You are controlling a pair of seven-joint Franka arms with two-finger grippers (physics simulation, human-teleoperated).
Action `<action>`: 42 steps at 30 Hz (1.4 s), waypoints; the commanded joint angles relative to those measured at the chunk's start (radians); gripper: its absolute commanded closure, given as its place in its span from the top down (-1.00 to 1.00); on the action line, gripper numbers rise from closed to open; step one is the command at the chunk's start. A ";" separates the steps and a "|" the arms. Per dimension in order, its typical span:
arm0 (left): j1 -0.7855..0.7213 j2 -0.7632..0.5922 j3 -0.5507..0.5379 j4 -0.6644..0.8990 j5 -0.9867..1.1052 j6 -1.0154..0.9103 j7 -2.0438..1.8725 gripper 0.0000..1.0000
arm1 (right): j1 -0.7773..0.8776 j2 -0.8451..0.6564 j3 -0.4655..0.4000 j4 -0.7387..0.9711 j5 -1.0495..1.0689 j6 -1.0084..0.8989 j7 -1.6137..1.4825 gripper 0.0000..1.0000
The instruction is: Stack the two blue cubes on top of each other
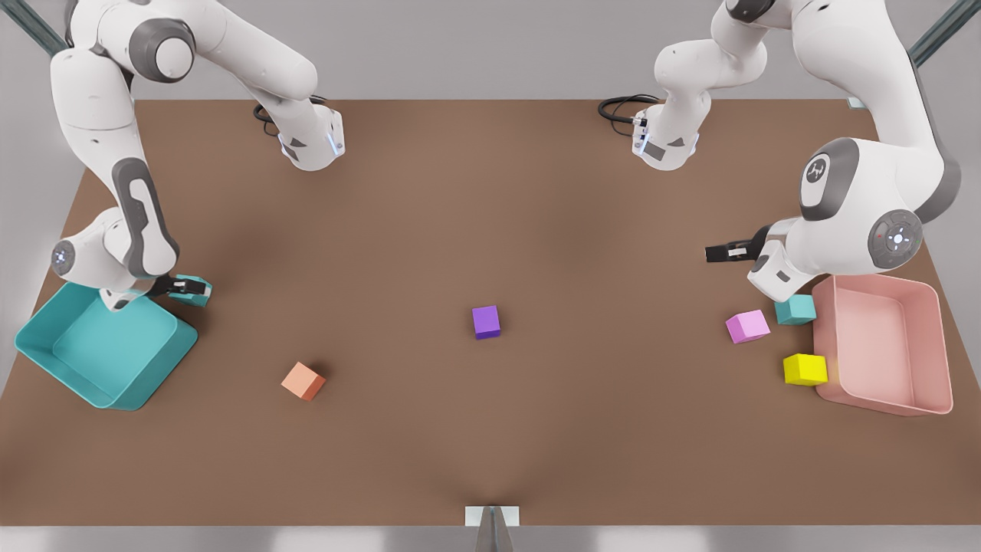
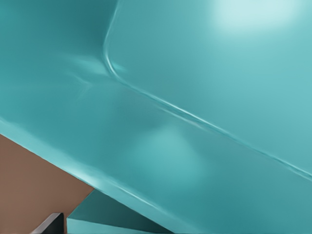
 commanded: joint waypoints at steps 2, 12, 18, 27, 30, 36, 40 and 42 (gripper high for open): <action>-0.001 -0.001 -0.001 0.000 0.000 0.000 -0.008 1.00 | 0.000 0.009 0.000 0.000 0.001 0.020 -0.011 1.00; 0.067 0.046 0.231 -0.073 0.102 0.233 -0.371 1.00 | 0.000 0.010 0.000 0.006 0.001 0.011 -0.018 0.45; 0.094 0.096 0.375 -0.285 0.100 0.741 -1.212 1.00 | 0.002 -0.027 0.000 0.009 0.001 -0.057 -0.020 0.40; 0.140 0.177 0.375 -0.365 0.022 0.931 -1.289 1.00 | 0.107 -0.163 0.029 -0.018 0.037 -0.193 0.060 0.44; 0.143 0.186 0.375 -0.418 0.023 0.934 -1.153 1.00 | 0.248 -0.232 0.029 -0.032 0.064 -0.257 0.212 0.44; 0.146 0.215 0.375 -0.435 0.028 0.929 -0.935 1.00 | 0.712 -0.321 0.031 0.005 0.138 -0.320 0.781 0.46; 0.156 0.223 0.375 -0.438 0.028 0.926 -0.803 1.00 | 1.002 -0.206 0.031 0.202 0.150 -0.314 1.172 0.46; 0.156 0.232 0.375 -0.438 0.028 0.926 -0.804 1.00 | 1.092 -0.128 0.029 0.307 0.150 -0.310 1.312 0.46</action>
